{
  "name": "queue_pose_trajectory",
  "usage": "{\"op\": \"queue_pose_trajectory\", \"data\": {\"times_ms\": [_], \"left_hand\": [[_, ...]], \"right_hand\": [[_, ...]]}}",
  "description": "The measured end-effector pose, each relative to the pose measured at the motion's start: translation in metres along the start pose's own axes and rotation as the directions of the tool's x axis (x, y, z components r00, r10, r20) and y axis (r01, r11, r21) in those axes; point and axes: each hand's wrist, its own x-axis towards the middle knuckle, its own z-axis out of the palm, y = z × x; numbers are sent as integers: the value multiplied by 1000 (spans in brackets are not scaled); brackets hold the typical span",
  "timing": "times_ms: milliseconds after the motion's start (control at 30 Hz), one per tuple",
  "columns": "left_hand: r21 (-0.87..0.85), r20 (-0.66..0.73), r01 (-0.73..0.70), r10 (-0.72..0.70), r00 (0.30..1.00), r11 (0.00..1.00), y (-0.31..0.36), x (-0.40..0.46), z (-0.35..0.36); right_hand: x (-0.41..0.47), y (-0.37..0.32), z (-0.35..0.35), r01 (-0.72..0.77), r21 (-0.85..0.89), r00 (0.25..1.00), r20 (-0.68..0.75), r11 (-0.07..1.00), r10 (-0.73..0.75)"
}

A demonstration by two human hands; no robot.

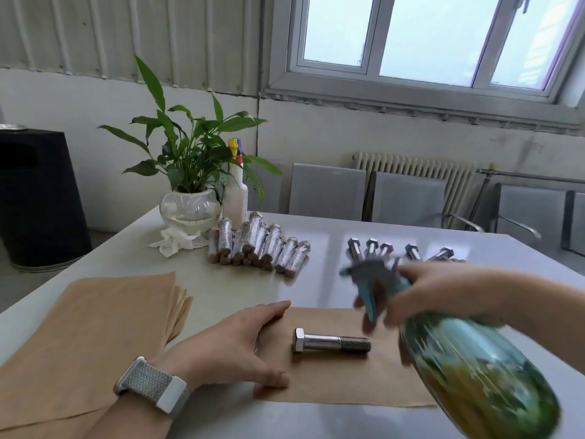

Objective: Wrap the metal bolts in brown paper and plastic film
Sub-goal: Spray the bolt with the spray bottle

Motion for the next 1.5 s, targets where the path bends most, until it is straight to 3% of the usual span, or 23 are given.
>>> {"op": "queue_pose_trajectory", "data": {"times_ms": [100, 233, 567, 767, 967, 1067, 1233, 1300, 1367, 1433, 1500], "left_hand": [[7, -2, -2, 2, 1000, 1000, -1, 0, 0], [13, 3, 0, 0, 1000, 1000, -1, -1, 0], [2, 1, 1, -1, 1000, 1000, -2, -1, 1], [5, -3, 0, 0, 1000, 1000, -2, 0, 1], [0, 6, 4, -4, 1000, 1000, -2, -1, 0], [5, 9, 8, -8, 1000, 1000, -1, -1, 0], [9, 4, 6, -6, 1000, 1000, -1, 0, 0], [12, 6, 8, -8, 1000, 1000, -1, 0, 0], [15, 9, 9, -9, 1000, 1000, 0, 0, -1], [13, 6, 10, -10, 1000, 1000, 1, 0, -1], [13, 5, 14, -14, 1000, 1000, 2, -1, -2]], "right_hand": [[-5, 13, 15, -181, -67, 968, 166, 981, 190], [-1, 15, 20, -244, 1, 941, 242, 970, 237], [13, 7, 31, -261, 0, 953, 159, 965, 257], [0, 16, 23, -283, -2, 941, 192, 959, 278], [-10, 32, 15, -304, -24, 948, 97, 952, 305], [-9, 39, 16, -340, 45, 939, 69, 940, 336], [-12, 35, 4, -293, 57, 950, 126, 954, 284], [-12, 27, -9, -222, 80, 975, 46, 972, 219], [-6, 18, -27, -85, 82, 983, -155, 993, 97], [12, 9, -46, 68, 72, 917, -397, 995, -34], [39, 7, -59, 205, 98, 795, -597, 974, -107]]}}
